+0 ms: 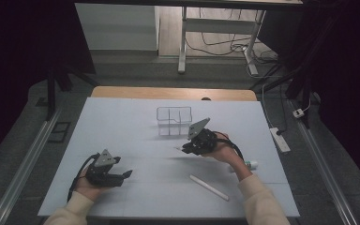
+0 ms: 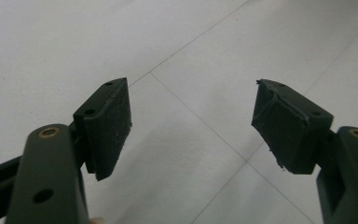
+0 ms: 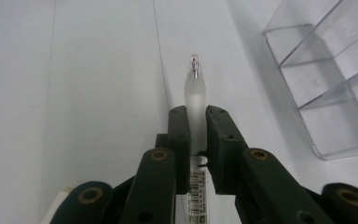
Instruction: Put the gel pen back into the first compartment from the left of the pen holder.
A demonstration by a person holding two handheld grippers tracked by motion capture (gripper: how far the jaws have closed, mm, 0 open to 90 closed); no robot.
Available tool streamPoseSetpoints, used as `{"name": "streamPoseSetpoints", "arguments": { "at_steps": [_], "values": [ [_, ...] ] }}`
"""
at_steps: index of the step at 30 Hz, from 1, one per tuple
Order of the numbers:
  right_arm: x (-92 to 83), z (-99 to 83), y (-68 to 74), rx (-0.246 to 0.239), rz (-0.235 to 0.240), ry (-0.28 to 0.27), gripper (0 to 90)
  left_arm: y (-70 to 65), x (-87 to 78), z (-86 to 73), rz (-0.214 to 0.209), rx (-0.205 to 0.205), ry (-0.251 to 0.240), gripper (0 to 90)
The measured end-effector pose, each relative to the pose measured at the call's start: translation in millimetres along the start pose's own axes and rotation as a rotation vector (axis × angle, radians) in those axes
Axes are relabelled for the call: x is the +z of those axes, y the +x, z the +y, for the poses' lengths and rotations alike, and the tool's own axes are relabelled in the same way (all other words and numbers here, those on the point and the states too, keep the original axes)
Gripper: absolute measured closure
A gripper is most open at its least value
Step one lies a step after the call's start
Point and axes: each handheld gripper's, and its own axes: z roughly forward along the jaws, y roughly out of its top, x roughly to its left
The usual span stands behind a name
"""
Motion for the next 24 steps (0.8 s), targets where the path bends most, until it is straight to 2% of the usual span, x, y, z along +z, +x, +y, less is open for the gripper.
{"name": "streamPoseSetpoints", "arguments": {
  "at_steps": [3,6,24],
  "values": [
    [-6.0,0.6,2.0,0.007,-0.020,-0.009,79.5,-0.2,0.5,0.2,-0.001,0.003,0.002,28.1],
    [-11.1,1.5,2.6,0.025,-0.037,-0.051,79.5,-0.5,0.6,0.4,-0.001,0.004,0.002,28.1],
    [-34.0,6.6,4.9,0.086,-0.158,-0.193,79.4,-0.2,0.6,0.6,0.000,0.003,0.001,28.1]
  ]
}}
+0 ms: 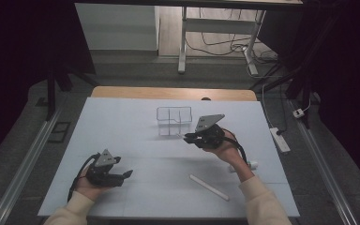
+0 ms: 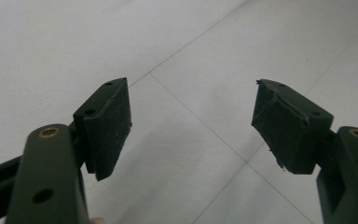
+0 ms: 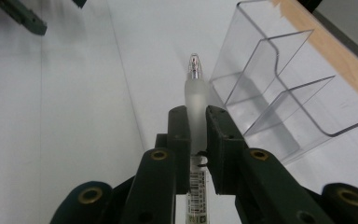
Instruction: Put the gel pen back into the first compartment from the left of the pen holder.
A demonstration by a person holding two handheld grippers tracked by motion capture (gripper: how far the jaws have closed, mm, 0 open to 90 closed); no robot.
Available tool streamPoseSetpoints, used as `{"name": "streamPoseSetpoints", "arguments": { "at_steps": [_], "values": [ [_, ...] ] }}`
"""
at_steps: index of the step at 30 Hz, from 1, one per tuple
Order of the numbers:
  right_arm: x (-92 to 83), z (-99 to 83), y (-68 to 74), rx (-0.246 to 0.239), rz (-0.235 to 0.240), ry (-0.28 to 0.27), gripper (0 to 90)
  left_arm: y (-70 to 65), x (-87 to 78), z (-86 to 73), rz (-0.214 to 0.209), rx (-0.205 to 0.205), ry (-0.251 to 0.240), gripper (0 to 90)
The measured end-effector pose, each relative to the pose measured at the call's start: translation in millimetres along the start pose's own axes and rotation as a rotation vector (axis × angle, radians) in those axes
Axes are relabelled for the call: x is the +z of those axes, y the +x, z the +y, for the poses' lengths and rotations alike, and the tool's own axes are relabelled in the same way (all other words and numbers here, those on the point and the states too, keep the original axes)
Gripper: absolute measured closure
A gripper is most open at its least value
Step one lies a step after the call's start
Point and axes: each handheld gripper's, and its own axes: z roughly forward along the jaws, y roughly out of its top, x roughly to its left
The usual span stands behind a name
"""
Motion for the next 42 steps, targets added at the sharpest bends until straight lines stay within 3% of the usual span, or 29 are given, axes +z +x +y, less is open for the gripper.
{"name": "streamPoseSetpoints", "arguments": {
  "at_steps": [28,42],
  "values": [
    [-23.3,14.7,1.5,0.101,-0.152,-0.224,79.4,3.5,-1.4,-0.3,0.015,-0.014,-0.008,27.9],
    [-25.4,25.4,-4.9,0.148,-0.193,-0.271,79.4,5.2,-3.3,-0.2,0.017,-0.019,-0.017,27.6]
  ]
}}
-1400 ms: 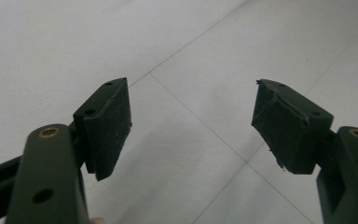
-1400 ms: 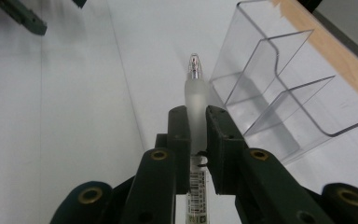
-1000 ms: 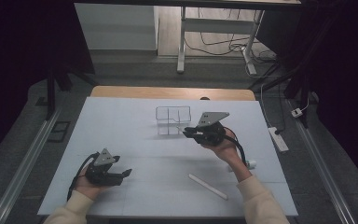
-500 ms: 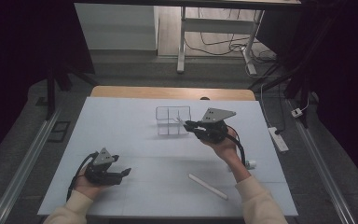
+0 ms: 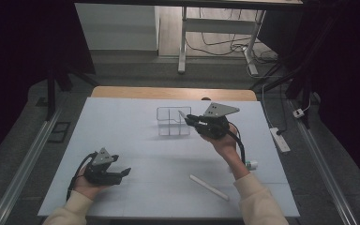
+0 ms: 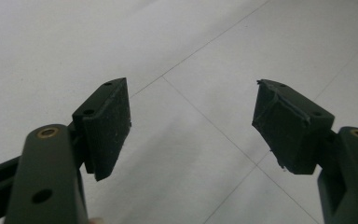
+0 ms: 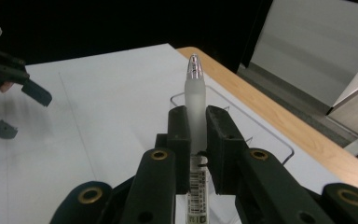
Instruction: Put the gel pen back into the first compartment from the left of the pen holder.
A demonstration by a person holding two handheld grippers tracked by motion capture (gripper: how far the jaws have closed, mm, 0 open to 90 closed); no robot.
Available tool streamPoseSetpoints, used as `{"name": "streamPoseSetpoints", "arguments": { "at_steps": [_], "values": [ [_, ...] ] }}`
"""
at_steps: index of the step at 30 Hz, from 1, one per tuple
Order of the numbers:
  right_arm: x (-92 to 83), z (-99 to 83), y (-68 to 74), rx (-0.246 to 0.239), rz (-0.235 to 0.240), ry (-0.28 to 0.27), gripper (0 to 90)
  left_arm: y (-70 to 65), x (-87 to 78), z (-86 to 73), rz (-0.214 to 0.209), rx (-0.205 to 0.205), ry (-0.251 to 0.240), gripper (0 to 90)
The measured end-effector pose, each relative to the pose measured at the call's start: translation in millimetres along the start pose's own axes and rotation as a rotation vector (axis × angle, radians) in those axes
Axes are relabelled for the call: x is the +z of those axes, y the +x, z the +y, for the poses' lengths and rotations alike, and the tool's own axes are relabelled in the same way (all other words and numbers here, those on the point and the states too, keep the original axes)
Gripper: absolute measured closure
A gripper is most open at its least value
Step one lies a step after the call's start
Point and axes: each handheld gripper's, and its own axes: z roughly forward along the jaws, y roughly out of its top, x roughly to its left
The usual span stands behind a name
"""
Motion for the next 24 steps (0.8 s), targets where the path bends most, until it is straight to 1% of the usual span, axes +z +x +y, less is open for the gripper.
{"name": "streamPoseSetpoints", "arguments": {
  "at_steps": [9,18,24],
  "values": [
    [2.2,17.2,-1.0,0.006,-0.014,-0.044,79.3,-0.1,1.1,-0.2,0.002,-0.001,0.006,27.5],
    [8.2,23.0,-6.1,0.047,-0.016,-0.073,79.3,0.1,2.0,-0.2,0.003,0.003,0.012,27.5],
    [14.2,27.6,-7.3,0.052,-0.017,-0.080,79.3,0.4,2.3,-0.5,0.004,0.003,0.014,27.5]
  ]
}}
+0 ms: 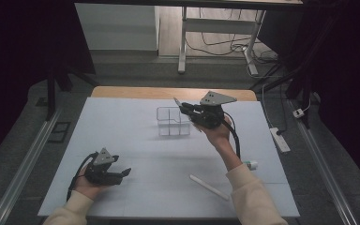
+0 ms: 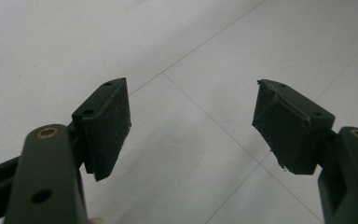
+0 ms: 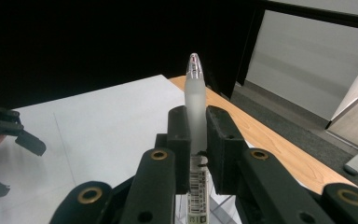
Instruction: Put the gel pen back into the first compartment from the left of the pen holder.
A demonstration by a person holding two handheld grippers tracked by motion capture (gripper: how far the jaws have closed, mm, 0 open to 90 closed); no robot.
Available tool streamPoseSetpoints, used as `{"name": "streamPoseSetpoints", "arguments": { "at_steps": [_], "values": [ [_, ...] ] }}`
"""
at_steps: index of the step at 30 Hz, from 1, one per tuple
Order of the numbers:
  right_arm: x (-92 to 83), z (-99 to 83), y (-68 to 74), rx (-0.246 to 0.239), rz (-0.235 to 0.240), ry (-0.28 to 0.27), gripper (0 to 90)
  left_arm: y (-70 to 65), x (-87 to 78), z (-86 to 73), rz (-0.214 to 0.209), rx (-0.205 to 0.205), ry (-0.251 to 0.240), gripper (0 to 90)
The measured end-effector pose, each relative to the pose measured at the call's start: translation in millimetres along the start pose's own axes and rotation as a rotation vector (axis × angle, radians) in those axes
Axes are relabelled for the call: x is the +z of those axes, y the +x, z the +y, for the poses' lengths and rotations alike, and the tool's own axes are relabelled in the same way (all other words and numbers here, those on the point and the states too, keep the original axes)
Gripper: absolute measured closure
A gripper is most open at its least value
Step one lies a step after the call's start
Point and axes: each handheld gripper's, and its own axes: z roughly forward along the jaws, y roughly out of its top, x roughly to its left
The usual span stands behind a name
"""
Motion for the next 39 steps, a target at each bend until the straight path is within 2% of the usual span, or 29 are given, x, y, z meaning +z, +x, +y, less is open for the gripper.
{"name": "streamPoseSetpoints", "arguments": {
  "at_steps": [15,18,26,39],
  "values": [
    [18.6,1.0,-5.3,0.027,-0.013,-0.009,79.2,0.6,0.6,-0.2,0.000,-0.003,0.003,27.5],
    [21.3,2.5,-6.2,0.054,-0.001,-0.025,79.3,1.5,0.7,-0.2,0.001,-0.003,0.003,27.5],
    [30.1,10.4,-7.2,0.070,-0.003,-0.048,79.3,1.3,0.4,-0.3,0.002,-0.002,0.003,27.5],
    [44.4,10.0,-12.0,0.113,0.000,-0.061,79.2,1.6,0.2,-0.3,0.001,-0.003,0.001,27.5]
  ]
}}
